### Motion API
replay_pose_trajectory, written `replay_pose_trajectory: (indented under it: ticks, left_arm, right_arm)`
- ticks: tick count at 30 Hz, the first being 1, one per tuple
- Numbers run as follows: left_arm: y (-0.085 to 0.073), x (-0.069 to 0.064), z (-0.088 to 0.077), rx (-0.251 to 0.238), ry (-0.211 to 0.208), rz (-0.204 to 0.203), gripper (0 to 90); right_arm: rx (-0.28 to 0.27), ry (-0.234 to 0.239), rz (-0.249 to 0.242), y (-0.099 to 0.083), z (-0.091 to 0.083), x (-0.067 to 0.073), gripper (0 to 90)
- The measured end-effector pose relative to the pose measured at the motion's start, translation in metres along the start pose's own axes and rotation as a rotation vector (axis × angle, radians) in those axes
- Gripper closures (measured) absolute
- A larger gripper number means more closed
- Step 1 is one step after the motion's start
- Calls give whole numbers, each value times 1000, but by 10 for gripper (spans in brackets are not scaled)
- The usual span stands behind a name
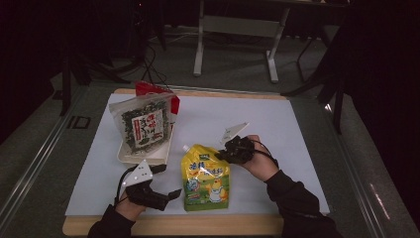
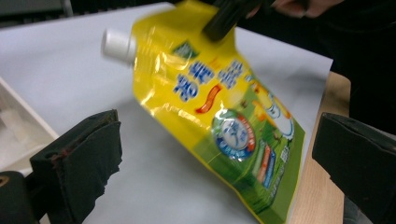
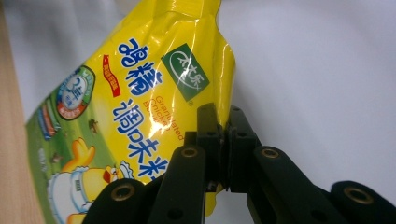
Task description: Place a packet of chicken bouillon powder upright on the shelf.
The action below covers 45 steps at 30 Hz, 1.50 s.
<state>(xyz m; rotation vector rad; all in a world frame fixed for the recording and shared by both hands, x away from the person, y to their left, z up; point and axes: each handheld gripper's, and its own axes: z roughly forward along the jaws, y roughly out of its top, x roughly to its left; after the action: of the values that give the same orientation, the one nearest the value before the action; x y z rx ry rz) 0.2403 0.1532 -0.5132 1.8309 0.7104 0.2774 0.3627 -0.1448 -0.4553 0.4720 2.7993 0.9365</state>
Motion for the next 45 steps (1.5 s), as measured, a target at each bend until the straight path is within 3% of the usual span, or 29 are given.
replay_pose_trajectory:
  ticks: [4,11,13,16,17,20,22,23,28,31,35,38,42,45]
  left_arm:
    - [5,-1,5,35,18,-15,26]
    - [10,3,15,29,8,-48,57]
    - [11,5,17,18,-10,-59,162]
    - [12,5,19,11,-28,-50,190]
    - [13,5,20,10,-42,-43,335]
    - [15,1,20,3,-69,3,486]
    - [17,-1,20,-5,-78,21,520]
    - [17,-1,20,-13,-80,22,607]
    - [20,1,17,-32,-135,1,769]
    - [23,-4,16,-27,-142,38,886]
    - [25,-7,16,-24,-145,87,900]
    - [25,-10,15,-32,-161,114,900]
    - [26,-12,14,-38,-171,135,900]
    - [25,-11,13,-39,-170,131,900]
  right_arm:
    - [-35,-10,-30,4,-13,10,870]
    - [-76,-12,-64,10,-25,21,870]
    - [-105,-14,-92,13,-35,31,870]
    - [-118,-9,-100,13,-39,36,870]
    - [-129,-3,-108,13,-43,39,870]
    - [-135,0,-113,13,-46,42,869]
    - [-135,1,-115,12,-46,42,869]
    - [-134,-3,-116,11,-47,43,868]
    - [-137,4,-108,8,-50,43,863]
    - [-134,3,-106,5,-50,43,858]
    - [-139,10,-103,1,-53,42,836]
    - [-150,-3,-108,-1,-56,43,725]
    - [-149,5,-75,-5,-58,37,560]
    - [-127,27,-44,-11,-52,33,515]
